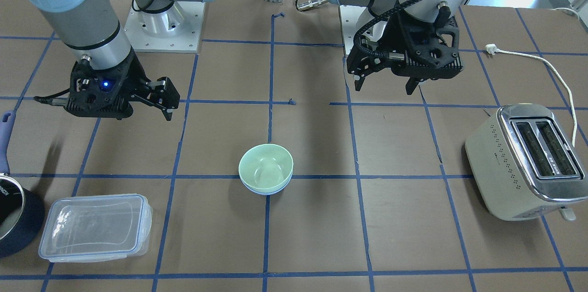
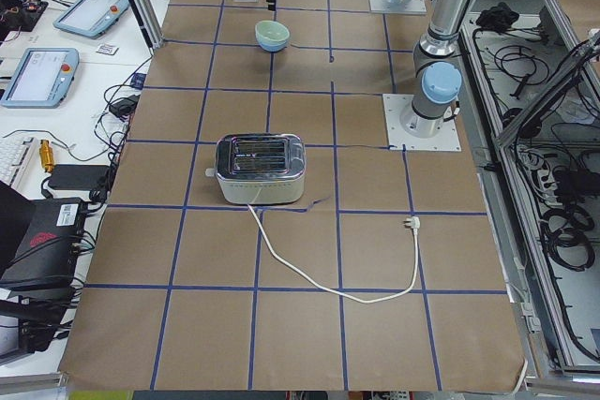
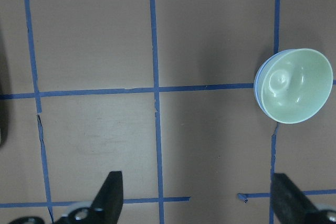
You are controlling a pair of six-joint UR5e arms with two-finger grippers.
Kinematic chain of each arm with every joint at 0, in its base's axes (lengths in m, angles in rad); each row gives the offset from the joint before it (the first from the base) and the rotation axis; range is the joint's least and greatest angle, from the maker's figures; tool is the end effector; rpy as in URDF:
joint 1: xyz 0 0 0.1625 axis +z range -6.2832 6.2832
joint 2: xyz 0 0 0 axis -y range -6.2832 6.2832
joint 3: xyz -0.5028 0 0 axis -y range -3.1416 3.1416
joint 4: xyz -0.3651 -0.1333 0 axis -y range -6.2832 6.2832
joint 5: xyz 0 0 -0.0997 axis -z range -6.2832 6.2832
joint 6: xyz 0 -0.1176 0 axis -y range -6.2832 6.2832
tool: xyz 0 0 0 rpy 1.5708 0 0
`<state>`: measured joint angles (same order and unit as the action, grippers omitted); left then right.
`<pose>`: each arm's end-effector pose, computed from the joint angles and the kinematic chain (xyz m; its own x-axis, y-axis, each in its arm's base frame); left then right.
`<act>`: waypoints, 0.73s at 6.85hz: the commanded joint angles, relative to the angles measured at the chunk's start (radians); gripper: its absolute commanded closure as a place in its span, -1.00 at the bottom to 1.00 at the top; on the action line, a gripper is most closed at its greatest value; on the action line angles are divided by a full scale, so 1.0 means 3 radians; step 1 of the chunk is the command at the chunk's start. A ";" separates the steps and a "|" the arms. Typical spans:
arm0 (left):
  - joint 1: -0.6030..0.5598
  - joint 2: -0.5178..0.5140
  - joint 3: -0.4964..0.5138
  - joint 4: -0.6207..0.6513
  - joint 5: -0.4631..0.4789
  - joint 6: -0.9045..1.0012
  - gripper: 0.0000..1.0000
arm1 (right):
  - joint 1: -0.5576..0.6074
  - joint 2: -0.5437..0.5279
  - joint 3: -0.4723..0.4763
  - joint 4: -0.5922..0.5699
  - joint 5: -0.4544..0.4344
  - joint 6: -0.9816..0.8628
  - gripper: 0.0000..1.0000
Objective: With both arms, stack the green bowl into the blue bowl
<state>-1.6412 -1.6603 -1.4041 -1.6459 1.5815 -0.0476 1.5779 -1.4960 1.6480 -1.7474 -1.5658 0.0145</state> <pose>-0.1675 -0.4984 0.5741 -0.9997 0.0228 -0.0106 0.0228 0.9997 -0.0026 0.1374 -0.5001 0.4935 -1.0000 0.0073 -0.0054 0.0074 0.9997 -0.0245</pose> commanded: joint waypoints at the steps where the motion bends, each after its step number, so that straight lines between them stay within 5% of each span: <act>1: 0.0010 0.0007 -0.0003 0.0000 0.0000 0.0005 -1.00 | -0.0008 -0.0152 -0.0016 0.0301 -0.0017 -0.0013 -1.00; 3: 0.0010 0.0012 -0.0014 0.0000 0.0000 0.0005 -1.00 | 0.0002 -0.0152 -0.0343 0.0736 0.0009 -0.0013 -1.00; 5: 0.0005 0.0017 -0.0029 0.0000 0.0000 0.0005 -1.00 | 0.0002 -0.0142 -0.0339 0.0702 0.0024 -0.0058 -1.00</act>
<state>-1.6393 -1.6570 -1.4087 -1.6460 1.5822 -0.0461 1.5775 -1.5407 1.5484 -1.5366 -1.5612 0.0051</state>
